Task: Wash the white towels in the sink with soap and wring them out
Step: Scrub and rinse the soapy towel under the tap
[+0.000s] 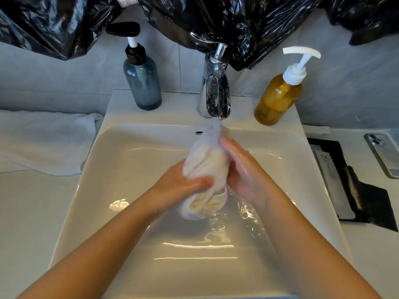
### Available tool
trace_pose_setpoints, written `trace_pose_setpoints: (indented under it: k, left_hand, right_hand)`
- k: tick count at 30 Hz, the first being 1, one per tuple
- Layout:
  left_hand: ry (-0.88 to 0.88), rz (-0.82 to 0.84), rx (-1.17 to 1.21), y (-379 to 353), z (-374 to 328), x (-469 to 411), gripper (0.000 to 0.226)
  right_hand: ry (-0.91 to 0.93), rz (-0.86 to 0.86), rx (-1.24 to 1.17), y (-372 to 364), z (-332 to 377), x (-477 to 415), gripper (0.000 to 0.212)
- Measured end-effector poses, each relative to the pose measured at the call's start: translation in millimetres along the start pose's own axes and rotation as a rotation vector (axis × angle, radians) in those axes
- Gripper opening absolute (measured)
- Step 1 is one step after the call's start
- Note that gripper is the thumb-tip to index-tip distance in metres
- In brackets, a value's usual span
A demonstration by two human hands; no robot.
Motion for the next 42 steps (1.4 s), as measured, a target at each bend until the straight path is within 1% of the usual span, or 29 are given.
trace_pose_setpoints:
  k: [1, 3, 5, 6, 7, 8, 10, 11, 14, 16, 18, 19, 21, 22, 23, 24, 26, 27, 28, 30, 31, 32, 33, 35, 37, 38, 40, 41, 42]
  left_hand:
    - [0.019, -0.062, -0.029, -2, 1, 1, 0.07]
    - [0.111, -0.195, -0.246, -9, -2, 6, 0.079]
    - [0.147, -0.256, -0.581, -17, -5, 12, 0.067]
    - [0.113, -0.238, -0.669, -21, -6, 15, 0.06]
    - [0.081, -0.207, -0.701, -23, -8, 20, 0.057]
    - [0.061, -0.185, -0.698, -23, -9, 22, 0.059]
    - [0.053, -0.156, -0.621, -14, -7, 21, 0.074]
    - [0.058, -0.141, -0.573, -8, -6, 19, 0.084]
    - [0.045, -0.04, -0.366, -2, -3, 7, 0.106]
    - [0.023, 0.028, -0.21, -9, 0, 4, 0.11]
    - [-0.005, 0.007, -0.1, -16, 4, 1, 0.109]
    - [-0.019, 0.009, -0.061, -16, 5, 1, 0.109]
    - [-0.02, 0.092, -0.004, -12, 2, 0, 0.103]
    - [-0.024, 0.159, 0.03, -10, 1, -1, 0.095]
    - [-0.042, 0.216, 0.059, -9, -1, -1, 0.085]
    - [-0.064, 0.229, 0.062, -9, -2, -2, 0.076]
    - [-0.077, 0.13, -0.024, -12, 1, -4, 0.066]
    - [-0.053, 0.039, -0.098, -12, 1, -5, 0.065]
    - [-0.012, -0.069, -0.194, -13, -1, -4, 0.066]
    - [0.03, -0.287, -0.438, -16, 0, -1, 0.065]
    - [-0.001, -0.364, -0.539, -17, 1, 1, 0.065]
    - [-0.046, -0.407, -0.599, -19, 5, 2, 0.066]
    - [-0.076, -0.418, -0.618, -20, 10, 1, 0.066]
    - [-0.083, -0.368, -0.589, -19, 19, 0, 0.064]
    - [-0.117, -0.318, -0.442, -13, 21, 1, 0.052]
    - [-0.125, -0.294, -0.348, -10, 18, 4, 0.048]
    - [-0.137, -0.225, -0.255, -6, 14, 10, 0.058]
    - [-0.132, -0.197, -0.251, -7, 16, 8, 0.064]
    - [-0.136, -0.158, -0.22, -6, 18, 6, 0.065]
  right_hand:
    - [-0.019, 0.025, -0.017, 3, -3, 2, 0.057]
    - [-0.045, 0.01, 0.018, 3, -9, 6, 0.064]
    - [-0.065, -0.026, 0.086, -7, -15, 7, 0.082]
    - [-0.07, -0.061, 0.106, -10, -16, 6, 0.085]
    - [-0.065, -0.095, 0.11, -12, -16, 7, 0.081]
    - [-0.055, -0.119, 0.1, -11, -15, 6, 0.07]
    - [-0.039, -0.139, 0.08, -6, -11, 3, 0.05]
    - [-0.03, -0.141, 0.069, -3, -10, 2, 0.049]
    - [-0.041, -0.106, -0.014, 1, -9, -4, 0.07]
    - [-0.026, -0.061, -0.054, 1, -5, -6, 0.063]
    - [0.021, -0.03, -0.096, 3, -2, -9, 0.052]
    - [0.05, -0.031, -0.108, 4, -1, -9, 0.056]
    - [0.071, -0.017, -0.151, 6, -3, -10, 0.08]
    - [0.061, -0.005, -0.187, 7, -4, -11, 0.09]
    - [0.057, 0.003, -0.214, 7, -5, -12, 0.094]
    - [0.058, 0.001, -0.216, 7, -6, -13, 0.093]
    - [0.049, -0.009, -0.196, 5, -2, -13, 0.07]
    - [0.035, -0.028, -0.179, 3, 0, -14, 0.059]
    - [0.028, -0.053, -0.16, 1, 0, -14, 0.056]
    - [0.044, -0.107, -0.118, 1, -5, -14, 0.075]
    - [0.056, -0.106, -0.115, -1, -6, -12, 0.079]
    - [0.068, -0.099, -0.12, -1, -8, -10, 0.074]
    - [0.075, -0.092, -0.123, -1, -9, -8, 0.066]
    - [0.059, -0.078, -0.11, 0, -11, -8, 0.052]
    - [0.025, -0.034, -0.102, -3, -14, -9, 0.042]
    - [0.017, -0.005, -0.099, -4, -15, -9, 0.04]
    - [0.027, 0.042, -0.102, -6, -17, -10, 0.039]
    - [0.037, 0.072, -0.109, -6, -17, -9, 0.042]
    - [0.049, 0.101, -0.12, -6, -17, -9, 0.05]
Point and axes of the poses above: each hand's wrist, its own x-axis away from the middle knuckle, its own y-axis out of the back of the hand, z = x × y, the point moved 1 cm from there along -x, towards the middle knuckle
